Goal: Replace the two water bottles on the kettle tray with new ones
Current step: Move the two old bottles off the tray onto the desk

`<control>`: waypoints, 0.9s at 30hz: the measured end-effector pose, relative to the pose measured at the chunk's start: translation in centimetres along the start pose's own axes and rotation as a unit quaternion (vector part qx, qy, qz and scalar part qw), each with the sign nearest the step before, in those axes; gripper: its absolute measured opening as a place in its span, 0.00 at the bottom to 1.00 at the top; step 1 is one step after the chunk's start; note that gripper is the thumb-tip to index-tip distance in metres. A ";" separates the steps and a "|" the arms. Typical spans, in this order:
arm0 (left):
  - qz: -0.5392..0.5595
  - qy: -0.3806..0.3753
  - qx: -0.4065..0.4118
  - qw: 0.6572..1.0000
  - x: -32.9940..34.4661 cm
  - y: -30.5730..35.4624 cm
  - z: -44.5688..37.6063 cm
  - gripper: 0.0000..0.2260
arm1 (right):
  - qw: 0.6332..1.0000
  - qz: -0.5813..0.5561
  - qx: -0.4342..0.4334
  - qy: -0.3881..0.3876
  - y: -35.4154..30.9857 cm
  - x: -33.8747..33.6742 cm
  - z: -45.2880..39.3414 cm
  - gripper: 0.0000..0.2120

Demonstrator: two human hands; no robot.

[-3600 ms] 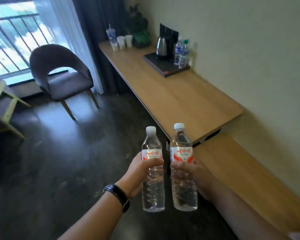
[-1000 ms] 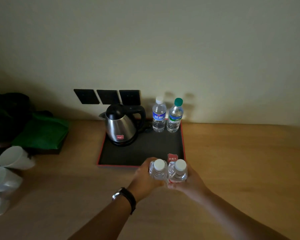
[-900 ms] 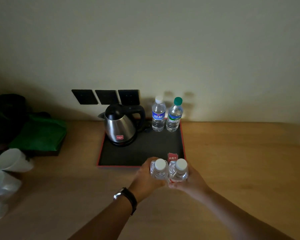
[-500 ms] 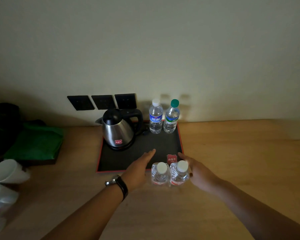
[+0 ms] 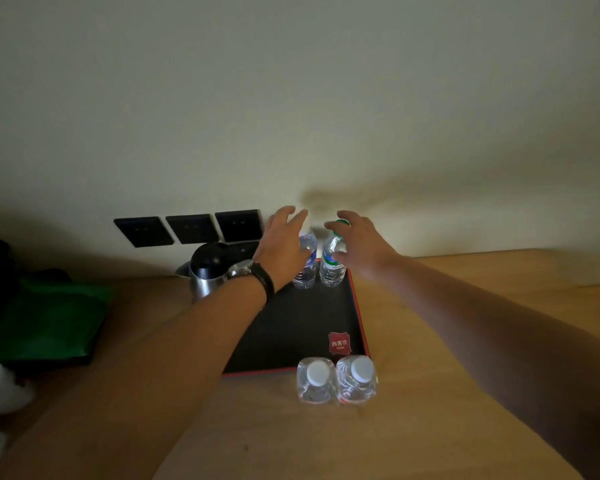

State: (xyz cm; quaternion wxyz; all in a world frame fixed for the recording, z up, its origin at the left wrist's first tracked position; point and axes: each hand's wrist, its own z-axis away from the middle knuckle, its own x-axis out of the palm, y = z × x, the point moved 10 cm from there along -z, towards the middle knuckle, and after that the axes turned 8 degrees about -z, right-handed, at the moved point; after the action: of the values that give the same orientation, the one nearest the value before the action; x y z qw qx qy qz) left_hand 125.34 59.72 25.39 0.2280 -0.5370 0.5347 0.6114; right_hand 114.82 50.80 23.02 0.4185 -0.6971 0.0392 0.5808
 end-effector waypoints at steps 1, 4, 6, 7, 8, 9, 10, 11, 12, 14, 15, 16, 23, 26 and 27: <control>-0.003 -0.020 -0.014 1.000 0.5 -0.3 -1.0 0.32 | 1.000 0.000 0.023 -0.012 0.5 0.1 -0.9 0.33; 0.012 -0.092 -0.048 0.995 2.4 -1.2 -2.5 0.32 | 0.997 -0.005 0.070 -0.026 1.6 0.4 -2.2 0.34; 0.033 -0.094 -0.060 0.993 2.9 -1.7 -2.8 0.23 | 0.996 -0.010 0.086 -0.006 2.1 0.1 -2.3 0.29; 0.042 -0.078 -0.067 0.994 2.8 -2.0 -2.9 0.16 | 0.996 -0.015 0.090 0.005 2.3 -0.1 -2.3 0.25; 0.050 -0.063 -0.078 0.994 2.6 -2.3 -2.9 0.11 | 0.995 -0.023 0.095 0.010 2.4 -0.2 -2.3 0.20; 0.057 -0.056 -0.085 0.993 2.4 -2.4 -2.9 0.09 | 0.995 -0.033 0.098 0.008 2.5 -0.3 -2.1 0.17; 0.061 -0.055 -0.083 0.993 2.4 -2.2 -2.8 0.09 | 0.994 -0.045 0.098 0.002 2.4 -0.4 -1.9 0.16; 0.058 -0.058 -0.070 0.994 2.4 -1.6 -2.7 0.09 | 0.994 -0.057 0.095 -0.003 2.4 -0.6 -1.5 0.16; 0.050 -0.062 -0.052 0.995 2.4 -0.9 -2.7 0.09 | 0.993 -0.069 0.092 -0.003 2.4 -0.9 -1.1 0.16; 0.036 -0.064 -0.025 0.997 2.0 0.6 -2.8 0.10 | 0.992 -0.093 0.083 0.011 2.6 -2.0 -0.1 0.15; 0.038 -0.064 -0.016 0.997 1.7 1.5 -2.9 0.10 | 0.991 -0.104 0.079 0.024 2.9 -2.8 0.5 0.15; 0.041 -0.065 -0.006 0.997 1.4 2.4 -3.1 0.11 | 0.989 -0.117 0.077 0.037 3.3 -3.8 1.2 0.15; 0.079 -0.093 0.103 0.987 2.0 13.7 -4.0 0.12 | 0.979 -0.132 0.112 0.108 9.2 -11.0 8.0 0.15; 0.102 -0.107 0.134 0.980 4.2 19.0 -3.5 0.12 | 0.971 -0.119 0.152 0.138 13.1 -13.9 12.1 0.16; 0.112 -0.113 0.142 0.977 5.1 20.8 -3.3 0.12 | 0.968 -0.116 0.165 0.148 14.5 -14.8 13.6 0.16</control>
State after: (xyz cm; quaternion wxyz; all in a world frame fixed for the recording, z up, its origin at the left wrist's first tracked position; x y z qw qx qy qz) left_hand 107.28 48.53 29.76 0.2913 -0.3630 0.6434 0.6078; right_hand 91.63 43.57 28.01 0.5817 -0.6963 0.1152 0.4044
